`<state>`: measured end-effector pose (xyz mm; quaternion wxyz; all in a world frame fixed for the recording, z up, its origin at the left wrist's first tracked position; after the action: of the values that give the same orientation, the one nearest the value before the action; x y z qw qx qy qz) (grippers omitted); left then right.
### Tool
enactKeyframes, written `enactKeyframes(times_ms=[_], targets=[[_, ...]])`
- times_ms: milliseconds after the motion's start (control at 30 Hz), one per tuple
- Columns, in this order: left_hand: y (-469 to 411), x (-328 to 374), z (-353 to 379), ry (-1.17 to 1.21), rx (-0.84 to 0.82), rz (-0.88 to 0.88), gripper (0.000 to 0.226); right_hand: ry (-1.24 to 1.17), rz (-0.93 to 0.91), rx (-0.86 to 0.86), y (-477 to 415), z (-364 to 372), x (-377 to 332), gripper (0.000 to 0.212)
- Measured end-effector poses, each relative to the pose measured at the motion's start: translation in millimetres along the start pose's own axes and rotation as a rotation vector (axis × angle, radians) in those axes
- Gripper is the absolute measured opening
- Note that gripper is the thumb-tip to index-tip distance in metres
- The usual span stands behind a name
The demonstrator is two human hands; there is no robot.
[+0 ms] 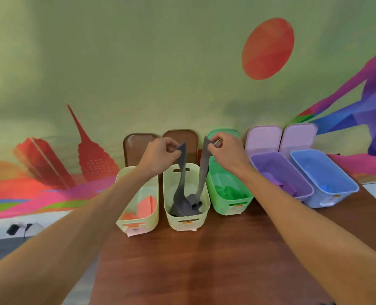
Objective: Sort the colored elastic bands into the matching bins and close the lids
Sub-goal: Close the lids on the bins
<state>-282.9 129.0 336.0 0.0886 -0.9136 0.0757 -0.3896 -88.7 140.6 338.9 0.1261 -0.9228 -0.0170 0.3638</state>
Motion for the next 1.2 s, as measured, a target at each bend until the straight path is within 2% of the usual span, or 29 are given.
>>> enactKeyframes(times_ms=[333, 500, 733, 967, 1067, 1200], targets=[[-8, -97, 83, 0.003, -0.137, -0.316, 0.016, 0.053, 0.081, -0.31, -20, 97, 68, 0.004], [5, -132, 103, 0.004, -0.286, -0.464, 0.027, 0.101, 0.092, -0.47, -22, 132, 80, 0.007], [-15, -160, 55, -0.049, -0.27, -0.479, 0.026, 0.12, 0.057, -0.561, -34, 165, 64, 0.014], [-51, -221, -12, -0.114, -0.292, -0.442, 0.018, 0.176, 0.02, -0.603, -65, 212, 5, 0.014], [-76, -248, -38, -0.101, -0.309, -0.392, 0.014, 0.229, 0.04, -0.585, -85, 231, -22, 0.012], [-113, -273, -65, -0.104, -0.341, -0.362, 0.025, 0.295, 0.093, -0.533, -117, 250, -41, 0.022]])
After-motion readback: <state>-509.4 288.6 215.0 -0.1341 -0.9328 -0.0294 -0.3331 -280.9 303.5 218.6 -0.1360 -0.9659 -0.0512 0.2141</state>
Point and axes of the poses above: each hand's wrist, its own y-axis away from the middle knuckle, its own z-axis out of the palm, x = y × z, the point moved 7 cm from there along -y, towards the middle knuckle, and after that the axes turned 2 degrees about z, right-handed, at the moved point
